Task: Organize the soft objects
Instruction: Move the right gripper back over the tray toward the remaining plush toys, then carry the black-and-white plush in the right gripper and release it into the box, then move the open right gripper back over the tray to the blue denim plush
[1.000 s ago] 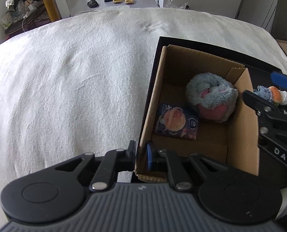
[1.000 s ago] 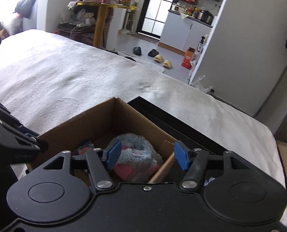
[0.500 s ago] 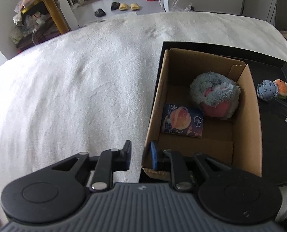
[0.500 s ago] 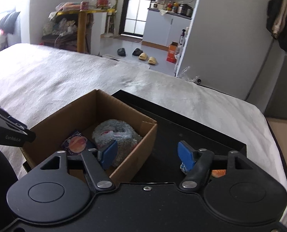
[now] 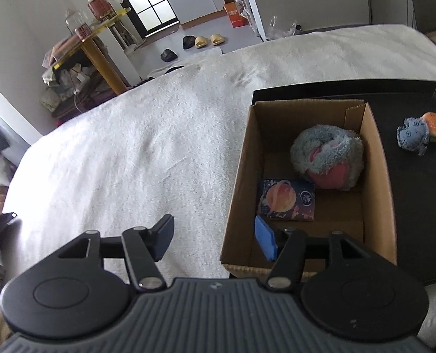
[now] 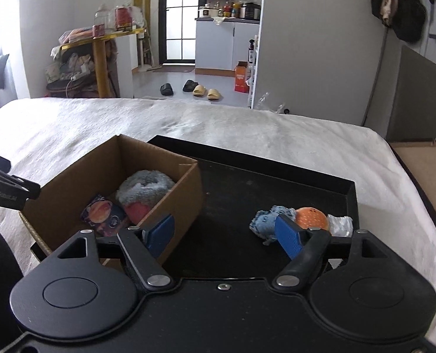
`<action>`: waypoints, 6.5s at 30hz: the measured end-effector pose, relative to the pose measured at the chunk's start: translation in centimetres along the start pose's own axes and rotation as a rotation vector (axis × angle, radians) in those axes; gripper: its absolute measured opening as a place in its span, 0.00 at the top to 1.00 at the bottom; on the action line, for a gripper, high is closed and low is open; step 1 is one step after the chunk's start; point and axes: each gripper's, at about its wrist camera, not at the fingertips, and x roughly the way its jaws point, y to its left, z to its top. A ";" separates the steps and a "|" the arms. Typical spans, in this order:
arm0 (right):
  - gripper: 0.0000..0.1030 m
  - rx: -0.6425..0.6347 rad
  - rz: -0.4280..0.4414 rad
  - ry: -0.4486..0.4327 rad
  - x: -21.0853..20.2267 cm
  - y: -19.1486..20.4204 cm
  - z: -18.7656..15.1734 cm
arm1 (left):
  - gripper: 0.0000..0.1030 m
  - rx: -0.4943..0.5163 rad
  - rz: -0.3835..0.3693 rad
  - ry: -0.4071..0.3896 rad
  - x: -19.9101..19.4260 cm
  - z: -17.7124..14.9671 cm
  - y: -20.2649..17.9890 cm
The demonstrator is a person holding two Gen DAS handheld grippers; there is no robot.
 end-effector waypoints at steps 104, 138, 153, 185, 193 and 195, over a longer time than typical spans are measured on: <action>0.84 0.006 -0.083 -0.012 -1.2 -2.4 0.8 | 0.41 -0.013 -0.143 0.044 2.1 1.3 0.9; 0.83 -0.276 -0.005 -0.006 2.3 6.0 4.0 | 0.90 -0.068 -0.282 0.129 6.4 0.8 2.6; 0.82 -0.408 0.061 0.006 4.2 9.8 4.6 | 0.91 -0.116 -0.309 0.130 7.0 0.6 3.5; 0.34 -0.395 -0.026 -0.006 0.2 5.5 1.0 | 0.90 -0.072 -0.211 0.055 3.9 0.7 2.5; 0.34 -0.309 -0.019 -0.012 0.2 3.2 0.1 | 0.63 -0.010 -0.132 0.034 2.5 0.9 1.4; 0.34 -0.285 -0.016 -0.019 0.2 2.6 -0.1 | 0.51 0.009 -0.146 0.023 2.1 1.1 1.1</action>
